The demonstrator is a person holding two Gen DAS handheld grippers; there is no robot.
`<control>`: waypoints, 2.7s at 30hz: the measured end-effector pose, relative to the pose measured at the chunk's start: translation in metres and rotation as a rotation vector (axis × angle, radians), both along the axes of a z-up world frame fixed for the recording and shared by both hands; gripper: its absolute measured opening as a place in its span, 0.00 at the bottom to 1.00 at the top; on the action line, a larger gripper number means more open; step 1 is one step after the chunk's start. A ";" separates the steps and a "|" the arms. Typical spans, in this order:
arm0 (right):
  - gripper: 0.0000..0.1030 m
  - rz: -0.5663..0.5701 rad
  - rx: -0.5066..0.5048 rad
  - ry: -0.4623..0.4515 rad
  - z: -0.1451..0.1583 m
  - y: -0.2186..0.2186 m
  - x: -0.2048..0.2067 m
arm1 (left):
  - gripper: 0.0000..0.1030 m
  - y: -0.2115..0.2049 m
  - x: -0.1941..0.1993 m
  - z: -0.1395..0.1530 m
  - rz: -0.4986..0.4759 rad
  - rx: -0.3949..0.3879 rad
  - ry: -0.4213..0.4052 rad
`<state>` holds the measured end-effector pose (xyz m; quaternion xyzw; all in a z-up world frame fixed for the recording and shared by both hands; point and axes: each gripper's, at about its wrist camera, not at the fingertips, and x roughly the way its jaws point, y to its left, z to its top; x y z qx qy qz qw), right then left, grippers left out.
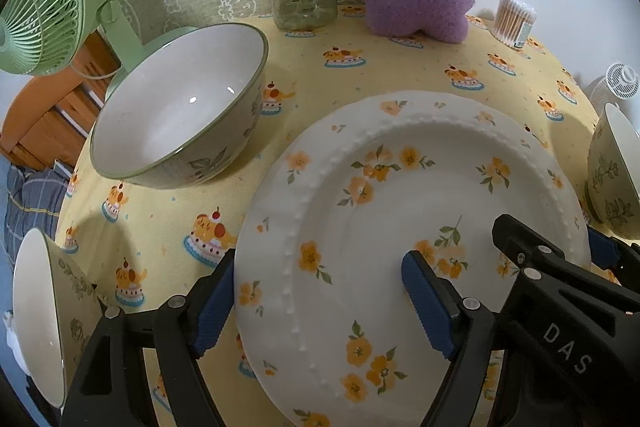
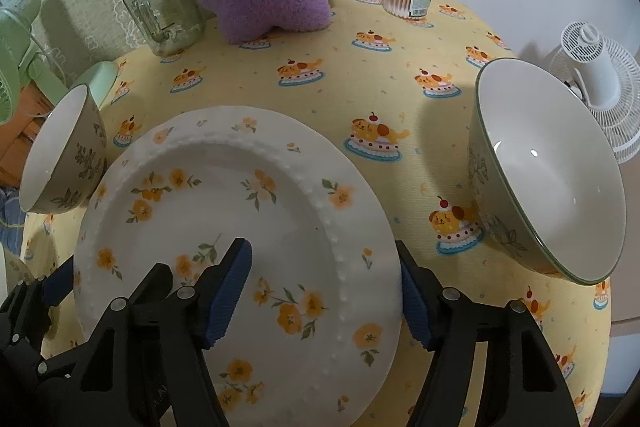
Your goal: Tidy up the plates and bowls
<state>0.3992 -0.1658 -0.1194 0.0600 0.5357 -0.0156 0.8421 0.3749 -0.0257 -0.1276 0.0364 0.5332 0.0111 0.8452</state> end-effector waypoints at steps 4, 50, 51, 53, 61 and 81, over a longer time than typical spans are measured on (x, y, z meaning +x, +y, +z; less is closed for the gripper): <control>0.69 0.008 0.001 0.009 0.001 0.001 -0.005 | 0.78 0.003 -0.004 0.002 0.005 -0.009 0.017; 0.69 -0.079 -0.036 -0.102 0.121 0.021 -0.158 | 0.77 0.017 -0.135 0.114 -0.118 -0.037 -0.093; 0.69 -0.086 -0.037 -0.105 0.122 0.021 -0.164 | 0.77 0.017 -0.140 0.114 -0.126 -0.039 -0.094; 0.69 -0.101 -0.039 -0.106 0.123 0.019 -0.176 | 0.77 0.015 -0.148 0.114 -0.139 -0.039 -0.094; 0.69 -0.132 -0.037 -0.098 0.113 0.010 -0.214 | 0.77 0.005 -0.178 0.106 -0.181 -0.038 -0.080; 0.69 -0.070 -0.064 -0.025 0.078 -0.072 -0.246 | 0.76 -0.072 -0.210 0.063 -0.127 -0.108 0.049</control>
